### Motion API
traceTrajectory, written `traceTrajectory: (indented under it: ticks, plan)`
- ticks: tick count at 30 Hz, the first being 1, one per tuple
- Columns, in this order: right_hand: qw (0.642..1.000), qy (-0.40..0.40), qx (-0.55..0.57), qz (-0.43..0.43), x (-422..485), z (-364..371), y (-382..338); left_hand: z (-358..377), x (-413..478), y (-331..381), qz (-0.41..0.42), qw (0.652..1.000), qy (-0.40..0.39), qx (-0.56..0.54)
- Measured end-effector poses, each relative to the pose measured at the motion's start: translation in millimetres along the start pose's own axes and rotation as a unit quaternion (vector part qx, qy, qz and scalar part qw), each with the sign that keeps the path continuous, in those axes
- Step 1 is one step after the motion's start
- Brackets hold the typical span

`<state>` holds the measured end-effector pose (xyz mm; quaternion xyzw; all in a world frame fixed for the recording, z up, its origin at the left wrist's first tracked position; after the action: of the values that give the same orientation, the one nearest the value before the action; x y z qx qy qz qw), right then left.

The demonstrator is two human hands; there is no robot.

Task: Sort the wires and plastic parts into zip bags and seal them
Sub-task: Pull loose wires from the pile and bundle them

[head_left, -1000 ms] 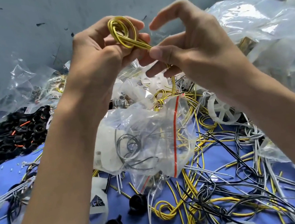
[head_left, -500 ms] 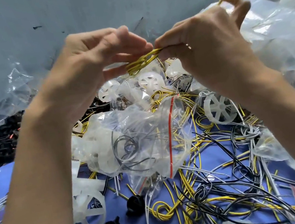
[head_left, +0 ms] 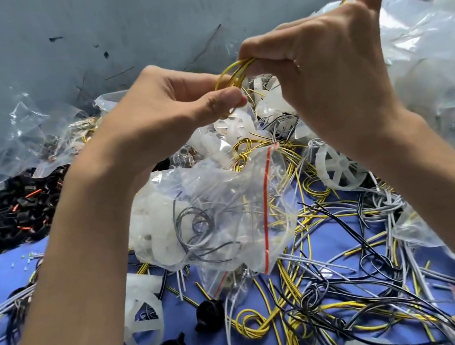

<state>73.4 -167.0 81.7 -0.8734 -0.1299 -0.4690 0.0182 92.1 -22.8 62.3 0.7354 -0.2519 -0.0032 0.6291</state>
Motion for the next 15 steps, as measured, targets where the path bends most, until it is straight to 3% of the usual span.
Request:
traceTrajectory:
  ticks: [7,15]
  plan:
    - [0.999,-0.027,-0.03,0.036,-6,16,10,3,3,2,0.033,0.999,0.04,0.003]
    - [0.996,-0.066,0.032,0.054,-5,28,15,7,4,5,0.064,0.997,0.043,-0.026]
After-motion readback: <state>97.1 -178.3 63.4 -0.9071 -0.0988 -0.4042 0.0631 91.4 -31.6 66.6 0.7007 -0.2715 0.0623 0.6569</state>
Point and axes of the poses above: each hand's wrist, its own x-axis towards the middle knuckle, its own z-axis out of the palm, y = z × x, the point moved 5 cm from there along x, towards the middle knuckle, and after that the axes turned 15 degrees about -x, right-handed, at the moved point
